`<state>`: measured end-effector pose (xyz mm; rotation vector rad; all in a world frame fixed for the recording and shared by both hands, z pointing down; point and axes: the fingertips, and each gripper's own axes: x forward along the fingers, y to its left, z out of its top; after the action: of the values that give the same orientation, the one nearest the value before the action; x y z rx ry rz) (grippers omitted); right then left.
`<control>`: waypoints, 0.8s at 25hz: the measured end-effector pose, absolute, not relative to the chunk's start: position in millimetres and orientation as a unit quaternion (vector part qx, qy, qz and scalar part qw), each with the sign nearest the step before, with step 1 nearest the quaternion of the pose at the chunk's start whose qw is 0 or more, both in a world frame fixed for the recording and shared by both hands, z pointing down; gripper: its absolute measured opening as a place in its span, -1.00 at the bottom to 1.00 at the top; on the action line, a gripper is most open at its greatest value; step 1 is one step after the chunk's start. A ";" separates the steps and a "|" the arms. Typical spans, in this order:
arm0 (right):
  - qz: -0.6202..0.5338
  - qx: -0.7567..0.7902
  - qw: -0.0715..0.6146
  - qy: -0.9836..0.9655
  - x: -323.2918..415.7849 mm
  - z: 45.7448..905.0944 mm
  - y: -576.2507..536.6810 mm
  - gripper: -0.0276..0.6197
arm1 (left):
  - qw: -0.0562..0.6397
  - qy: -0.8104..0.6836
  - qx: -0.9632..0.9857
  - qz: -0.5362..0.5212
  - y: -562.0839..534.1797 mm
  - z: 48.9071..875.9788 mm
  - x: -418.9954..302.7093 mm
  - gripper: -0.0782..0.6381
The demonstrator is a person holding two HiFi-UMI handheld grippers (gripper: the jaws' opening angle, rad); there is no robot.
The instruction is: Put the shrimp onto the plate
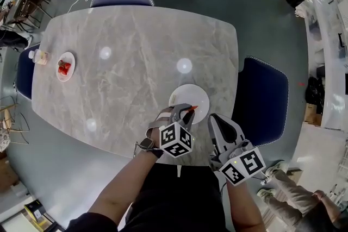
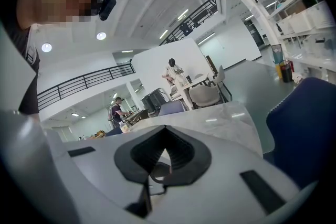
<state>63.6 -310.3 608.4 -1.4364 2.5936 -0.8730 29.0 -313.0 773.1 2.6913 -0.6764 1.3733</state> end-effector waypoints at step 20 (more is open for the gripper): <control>-0.284 -0.465 0.016 0.838 71.5 585.7 -313.3 -0.91 | 0.035 -0.231 0.879 0.415 -315.6 737.1 29.2 -0.61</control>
<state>71.5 -313.3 585.7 -1.4461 2.6063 -0.8831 29.2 -315.6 737.1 2.7012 -0.7107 1.2755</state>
